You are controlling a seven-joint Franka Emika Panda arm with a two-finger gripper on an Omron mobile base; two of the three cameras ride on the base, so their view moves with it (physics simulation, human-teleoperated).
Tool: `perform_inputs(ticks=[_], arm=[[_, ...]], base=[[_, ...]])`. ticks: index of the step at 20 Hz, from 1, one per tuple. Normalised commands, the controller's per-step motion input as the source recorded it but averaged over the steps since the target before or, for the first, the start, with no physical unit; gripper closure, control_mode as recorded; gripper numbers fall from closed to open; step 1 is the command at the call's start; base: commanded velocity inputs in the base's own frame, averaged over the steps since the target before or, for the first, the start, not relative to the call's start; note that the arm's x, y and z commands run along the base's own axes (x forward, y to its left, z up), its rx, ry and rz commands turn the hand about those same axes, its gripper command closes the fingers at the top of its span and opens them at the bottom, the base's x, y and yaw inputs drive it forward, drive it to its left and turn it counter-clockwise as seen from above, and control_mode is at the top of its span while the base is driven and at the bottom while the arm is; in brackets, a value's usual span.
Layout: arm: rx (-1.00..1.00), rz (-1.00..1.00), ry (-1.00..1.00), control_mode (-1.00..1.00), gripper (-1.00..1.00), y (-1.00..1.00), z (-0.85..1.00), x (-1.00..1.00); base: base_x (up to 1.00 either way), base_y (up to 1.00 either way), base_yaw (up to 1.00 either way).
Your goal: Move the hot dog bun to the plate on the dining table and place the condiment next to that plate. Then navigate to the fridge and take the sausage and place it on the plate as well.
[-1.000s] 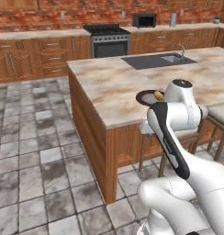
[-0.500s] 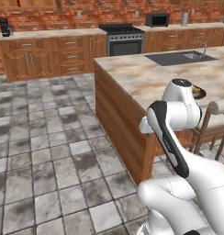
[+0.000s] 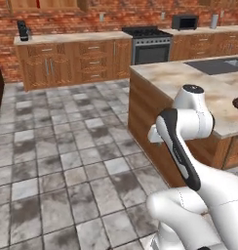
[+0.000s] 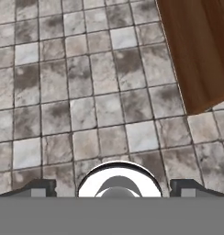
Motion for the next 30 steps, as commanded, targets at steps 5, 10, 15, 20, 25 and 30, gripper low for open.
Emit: perform_inputs(ticks=[5,10,15,20,25,30], arm=[[0.0,0.0,0.0,1.0,-1.0,0.0,0.0,0.0],[0.0,0.0,0.0,1.0,-1.0,0.0,0.0,0.0],[0.0,0.0,0.0,1.0,-1.0,0.0,0.0,0.0],[0.0,0.0,0.0,1.0,-1.0,0.0,0.0,0.0],[0.0,0.0,0.0,1.0,-1.0,0.0,0.0,0.0],[0.0,0.0,0.0,1.0,-1.0,0.0,0.0,0.0]], base=[[1.0,0.97,0.0],[1.0,0.63,-0.02],[1.0,0.37,-0.02],[1.0,0.22,-0.01],[1.0,0.27,0.0],[1.0,0.21,0.0]])
